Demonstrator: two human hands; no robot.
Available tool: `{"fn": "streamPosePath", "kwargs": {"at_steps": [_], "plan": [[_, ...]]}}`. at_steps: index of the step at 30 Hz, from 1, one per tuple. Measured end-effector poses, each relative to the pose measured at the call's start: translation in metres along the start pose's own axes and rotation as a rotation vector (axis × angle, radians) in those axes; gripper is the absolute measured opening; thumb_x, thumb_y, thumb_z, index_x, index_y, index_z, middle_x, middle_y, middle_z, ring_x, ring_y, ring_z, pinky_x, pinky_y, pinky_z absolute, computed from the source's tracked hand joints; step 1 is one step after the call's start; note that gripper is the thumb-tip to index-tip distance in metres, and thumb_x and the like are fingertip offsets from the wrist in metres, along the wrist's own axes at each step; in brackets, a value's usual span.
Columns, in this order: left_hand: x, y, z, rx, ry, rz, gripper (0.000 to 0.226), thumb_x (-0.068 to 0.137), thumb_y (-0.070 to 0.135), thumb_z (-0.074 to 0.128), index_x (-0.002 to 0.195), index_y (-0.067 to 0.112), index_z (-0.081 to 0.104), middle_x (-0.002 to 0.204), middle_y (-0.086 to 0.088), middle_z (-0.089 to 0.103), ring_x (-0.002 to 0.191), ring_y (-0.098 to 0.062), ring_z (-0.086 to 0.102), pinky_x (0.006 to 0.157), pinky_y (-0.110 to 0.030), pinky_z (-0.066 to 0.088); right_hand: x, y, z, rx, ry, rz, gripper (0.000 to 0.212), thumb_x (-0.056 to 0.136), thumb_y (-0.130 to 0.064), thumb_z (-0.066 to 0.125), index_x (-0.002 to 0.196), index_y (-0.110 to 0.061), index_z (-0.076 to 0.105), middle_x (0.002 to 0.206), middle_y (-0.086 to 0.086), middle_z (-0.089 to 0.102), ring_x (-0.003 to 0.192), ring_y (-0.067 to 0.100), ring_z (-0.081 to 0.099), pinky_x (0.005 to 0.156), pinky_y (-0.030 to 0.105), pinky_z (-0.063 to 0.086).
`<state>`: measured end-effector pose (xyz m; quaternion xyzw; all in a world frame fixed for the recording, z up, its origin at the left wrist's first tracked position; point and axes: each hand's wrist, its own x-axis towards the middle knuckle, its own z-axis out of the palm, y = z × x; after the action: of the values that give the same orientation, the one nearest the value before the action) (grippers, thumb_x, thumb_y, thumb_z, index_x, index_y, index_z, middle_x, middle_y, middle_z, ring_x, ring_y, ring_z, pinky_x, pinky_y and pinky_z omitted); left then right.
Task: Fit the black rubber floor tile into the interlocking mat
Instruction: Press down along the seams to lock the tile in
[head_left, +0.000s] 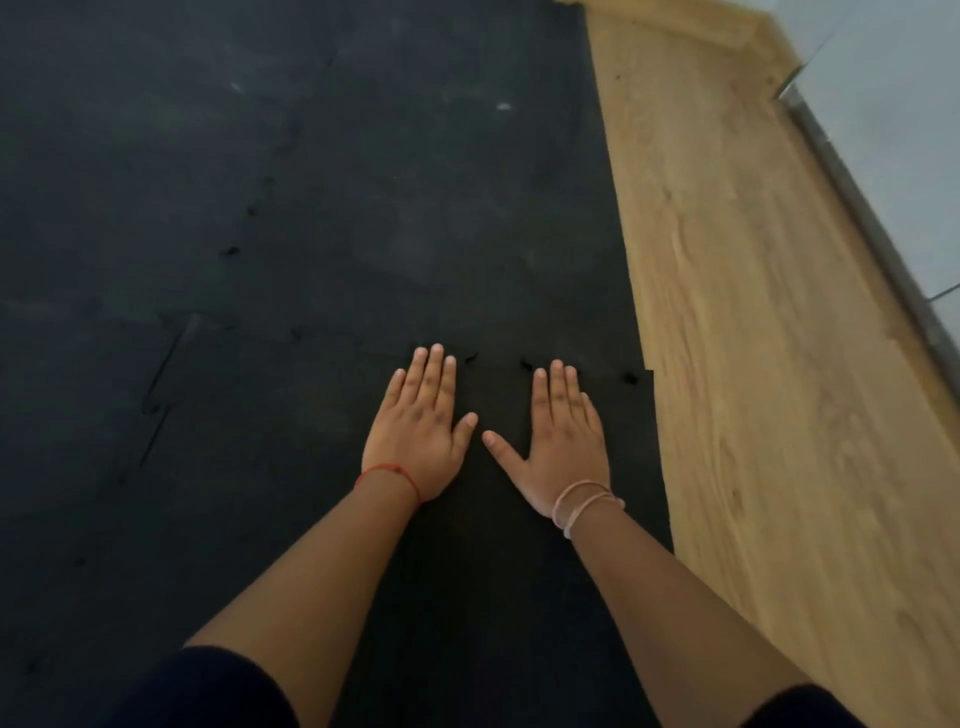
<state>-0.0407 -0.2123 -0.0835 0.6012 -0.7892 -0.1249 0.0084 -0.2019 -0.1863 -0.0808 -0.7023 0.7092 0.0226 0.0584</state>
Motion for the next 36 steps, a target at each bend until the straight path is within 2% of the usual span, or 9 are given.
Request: {"fn": "streamPosePath", "kwargs": {"at_steps": [6,10,13,15,17,21,27,32,36], "plan": [[0.001,0.0,-0.005,0.029,-0.024,0.006,0.067,0.094,0.049,0.013,0.146,0.014,-0.011,0.158,-0.004,-0.014,0.144,-0.016,-0.016,0.113,-0.031,-0.011,0.026,0.003,-0.018,-0.13,-0.175,-0.019,0.106,0.073,-0.08,0.016,0.145,-0.004,0.003,0.157,0.017,0.006,0.145,0.027,0.005,0.114,0.038,0.011],[0.006,0.01,-0.013,0.036,-0.12,-0.068,0.068,0.095,0.047,0.015,0.146,0.01,-0.013,0.157,-0.007,-0.018,0.144,-0.019,-0.018,0.115,-0.034,-0.011,0.025,0.007,-0.026,-0.03,-0.282,-0.061,0.099,0.079,-0.076,0.023,0.145,-0.007,-0.005,0.158,0.013,-0.006,0.145,0.025,-0.005,0.116,0.037,0.003],[0.009,0.037,-0.009,0.046,-0.145,-0.094,0.075,0.094,0.052,0.015,0.144,0.004,-0.014,0.156,-0.016,-0.02,0.143,-0.027,-0.02,0.116,-0.038,-0.011,0.005,0.035,-0.014,0.061,-0.122,0.065,0.096,0.08,-0.074,0.02,0.144,-0.01,-0.013,0.157,0.01,-0.015,0.143,0.023,-0.015,0.115,0.037,-0.005],[0.008,0.048,0.001,0.025,-0.07,-0.044,0.075,0.093,0.052,0.014,0.145,0.005,-0.013,0.156,-0.016,-0.019,0.144,-0.026,-0.019,0.114,-0.035,-0.013,-0.007,0.052,-0.004,0.042,0.015,0.263,0.101,0.075,-0.078,0.013,0.142,-0.008,-0.016,0.156,0.012,-0.016,0.143,0.024,-0.015,0.117,0.038,-0.005],[0.009,0.047,0.011,0.01,0.013,-0.016,0.072,0.092,0.053,0.011,0.145,0.01,-0.013,0.157,-0.01,-0.017,0.144,-0.021,-0.018,0.112,-0.033,-0.014,-0.007,0.058,0.002,0.045,0.063,0.316,0.106,0.071,-0.08,0.009,0.141,-0.006,-0.017,0.156,0.013,-0.014,0.143,0.024,-0.015,0.118,0.039,-0.003],[0.01,0.043,0.014,0.002,0.058,-0.021,0.07,0.089,0.055,0.005,0.142,0.016,-0.017,0.152,0.001,-0.023,0.137,-0.011,-0.024,0.111,-0.032,-0.015,-0.003,0.056,0.005,0.083,0.066,0.309,0.106,0.068,-0.082,0.008,0.137,-0.007,-0.022,0.156,0.015,-0.013,0.144,0.025,-0.013,0.118,0.041,-0.001],[0.006,0.046,0.01,0.007,0.018,-0.039,0.067,0.086,0.056,0.001,0.136,0.018,-0.024,0.147,0.002,-0.028,0.135,-0.011,-0.028,0.112,-0.032,-0.014,0.001,0.06,0.001,0.074,-0.01,0.278,0.112,0.067,-0.082,0.01,0.143,-0.003,-0.012,0.157,0.016,-0.01,0.144,0.027,-0.011,0.111,0.035,-0.011],[0.009,0.044,0.005,0.042,-0.026,-0.007,0.072,0.092,0.054,0.011,0.145,0.012,-0.015,0.157,-0.005,-0.018,0.142,-0.017,-0.021,0.114,-0.034,-0.012,0.002,0.06,-0.002,0.096,-0.034,0.27,0.111,0.071,-0.082,0.019,0.143,-0.003,-0.009,0.157,0.016,-0.008,0.144,0.027,-0.009,0.113,0.034,-0.008],[0.01,0.031,0.0,0.011,-0.057,0.065,0.072,0.094,0.053,0.016,0.146,0.012,-0.012,0.157,-0.005,-0.018,0.143,-0.016,-0.018,0.111,-0.028,-0.014,0.007,0.055,-0.003,0.041,-0.078,0.273,0.104,0.077,-0.077,0.019,0.143,-0.002,-0.01,0.156,0.017,-0.011,0.144,0.028,-0.011,0.115,0.038,-0.005]]}}
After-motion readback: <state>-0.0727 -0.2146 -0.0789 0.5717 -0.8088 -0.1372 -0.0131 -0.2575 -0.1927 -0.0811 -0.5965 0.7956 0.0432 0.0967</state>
